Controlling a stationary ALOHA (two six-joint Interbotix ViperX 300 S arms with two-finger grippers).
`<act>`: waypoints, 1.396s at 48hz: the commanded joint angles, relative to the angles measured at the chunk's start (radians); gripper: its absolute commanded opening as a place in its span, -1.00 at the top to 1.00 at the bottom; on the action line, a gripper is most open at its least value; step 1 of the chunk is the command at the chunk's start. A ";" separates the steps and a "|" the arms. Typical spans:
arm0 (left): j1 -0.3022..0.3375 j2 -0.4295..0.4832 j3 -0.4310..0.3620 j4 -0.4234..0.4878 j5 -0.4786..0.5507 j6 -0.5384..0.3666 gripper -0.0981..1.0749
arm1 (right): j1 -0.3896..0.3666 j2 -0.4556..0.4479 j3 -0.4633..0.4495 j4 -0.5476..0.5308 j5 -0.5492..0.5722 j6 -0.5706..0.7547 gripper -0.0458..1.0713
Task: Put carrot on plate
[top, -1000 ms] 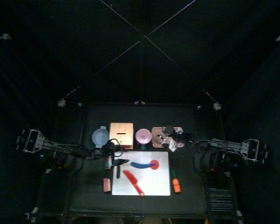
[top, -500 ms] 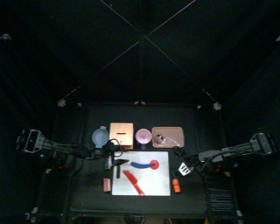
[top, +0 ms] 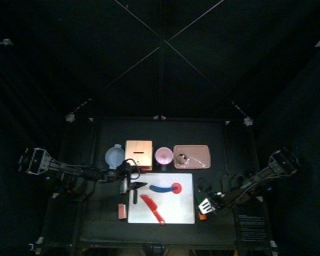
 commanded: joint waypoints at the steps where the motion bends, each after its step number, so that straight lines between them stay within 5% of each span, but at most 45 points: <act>1: -0.002 -0.002 -0.006 0.002 -0.008 0.002 -0.82 | -0.002 0.034 -0.041 0.003 0.012 0.012 -0.94; 13: -0.003 0.000 -0.003 0.002 -0.008 -0.002 -0.82 | -0.002 0.112 -0.067 0.008 0.028 0.018 -0.87; 25: -0.014 0.038 -0.020 0.002 -0.008 -0.002 -0.81 | -0.009 0.117 -0.044 0.003 0.034 0.014 -0.27; 36: -0.015 0.040 -0.025 0.002 -0.009 -0.002 -0.81 | -0.117 -0.021 -0.038 -0.140 0.100 -0.066 -0.21; 43: -0.015 0.041 -0.028 0.002 -0.009 -0.002 -0.81 | -0.267 -0.161 -0.021 -0.264 0.198 -0.152 -0.21; 50: -0.015 0.040 -0.029 0.003 -0.009 0.000 -0.81 | -0.554 -0.259 0.034 -0.359 0.202 -0.267 -0.21; 58: -0.015 0.041 -0.028 0.002 -0.008 -0.002 -0.81 | -0.854 -0.233 0.078 -0.396 -0.008 -0.399 -0.21; 67: -0.015 0.041 -0.026 0.002 -0.009 -0.002 -0.81 | -1.028 -0.138 0.097 -0.397 -0.172 -0.482 -0.22</act>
